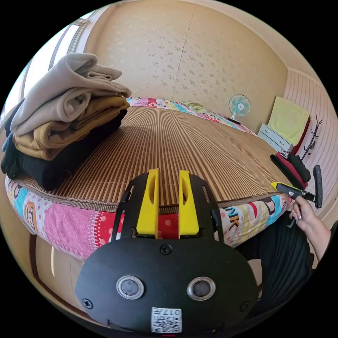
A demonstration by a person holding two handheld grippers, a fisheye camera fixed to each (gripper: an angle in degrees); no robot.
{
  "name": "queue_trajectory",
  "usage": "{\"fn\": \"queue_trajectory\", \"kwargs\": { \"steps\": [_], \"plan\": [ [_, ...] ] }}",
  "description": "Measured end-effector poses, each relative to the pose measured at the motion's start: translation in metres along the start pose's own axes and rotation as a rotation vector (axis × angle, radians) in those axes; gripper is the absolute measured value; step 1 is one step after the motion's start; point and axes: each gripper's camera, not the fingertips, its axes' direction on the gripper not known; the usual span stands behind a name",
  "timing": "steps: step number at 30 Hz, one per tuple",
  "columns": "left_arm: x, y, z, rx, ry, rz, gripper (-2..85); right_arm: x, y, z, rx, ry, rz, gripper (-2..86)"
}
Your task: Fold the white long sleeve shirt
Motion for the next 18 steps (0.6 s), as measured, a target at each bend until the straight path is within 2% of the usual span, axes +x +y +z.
{"fn": "queue_trajectory", "kwargs": {
  "steps": [2, 5, 7, 11, 16, 18],
  "plan": [
    [0.001, 0.002, -0.003, 0.018, -0.014, 0.005, 8.5, 0.014, 0.003, 0.002, 0.008, -0.010, 0.103, 9.2],
    [-0.002, 0.002, -0.005, 0.027, -0.008, 0.006, 8.2, 0.017, -0.017, 0.011, -0.139, -0.075, 0.136, 5.1],
    [-0.008, 0.001, -0.006, 0.036, 0.003, -0.013, 7.8, -0.002, -0.040, 0.026, -0.237, -0.243, 0.052, 4.1],
    [-0.018, 0.000, -0.010, 0.046, 0.032, -0.034, 6.8, -0.068, -0.079, 0.033, -0.209, -0.407, -0.109, 5.5],
    [-0.021, -0.003, -0.013, 0.052, 0.022, -0.033, 6.6, -0.219, -0.157, 0.012, -0.189, -0.692, -0.502, 12.5],
    [-0.023, -0.004, -0.014, 0.054, 0.021, -0.032, 6.5, -0.255, -0.172, 0.009, -0.205, -0.786, -0.557, 12.9]
  ]
}}
